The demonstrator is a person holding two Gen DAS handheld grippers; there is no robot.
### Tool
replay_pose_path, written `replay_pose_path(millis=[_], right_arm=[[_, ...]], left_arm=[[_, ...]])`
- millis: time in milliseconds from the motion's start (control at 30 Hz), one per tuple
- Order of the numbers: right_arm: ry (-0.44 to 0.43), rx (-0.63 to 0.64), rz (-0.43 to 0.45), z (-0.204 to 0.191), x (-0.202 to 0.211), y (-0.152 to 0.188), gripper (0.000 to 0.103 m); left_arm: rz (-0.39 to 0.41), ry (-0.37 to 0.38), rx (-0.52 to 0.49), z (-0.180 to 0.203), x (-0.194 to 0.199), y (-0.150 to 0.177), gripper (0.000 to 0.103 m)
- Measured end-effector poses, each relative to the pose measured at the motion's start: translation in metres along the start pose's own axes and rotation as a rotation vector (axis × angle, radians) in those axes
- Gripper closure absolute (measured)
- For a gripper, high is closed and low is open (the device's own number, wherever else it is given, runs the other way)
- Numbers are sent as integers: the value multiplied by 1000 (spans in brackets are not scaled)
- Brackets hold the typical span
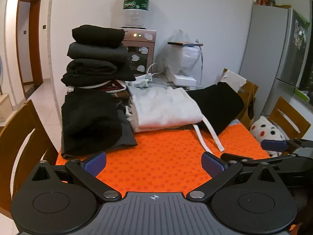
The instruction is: Fold clothes
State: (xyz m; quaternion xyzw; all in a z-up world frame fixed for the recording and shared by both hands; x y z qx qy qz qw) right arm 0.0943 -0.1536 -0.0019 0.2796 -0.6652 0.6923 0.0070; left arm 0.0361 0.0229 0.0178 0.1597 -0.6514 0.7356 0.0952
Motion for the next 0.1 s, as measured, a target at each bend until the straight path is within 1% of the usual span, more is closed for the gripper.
replay_pose_path(millis=[100], right_arm=[[-1,-2,-1,1,0,1,0]], left_arm=[[-2,-6,0,0,0,0,0]])
Point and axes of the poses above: each gripper's, at about its wrist camera, not at the fingertips, and x roughly against the way its jaws point, z to its right, y to its underside, the point moved 2 cm from there along -x, roughly the way its jaws point, and after that the axes turned 14 degrees about z, right-handed, at the moved point
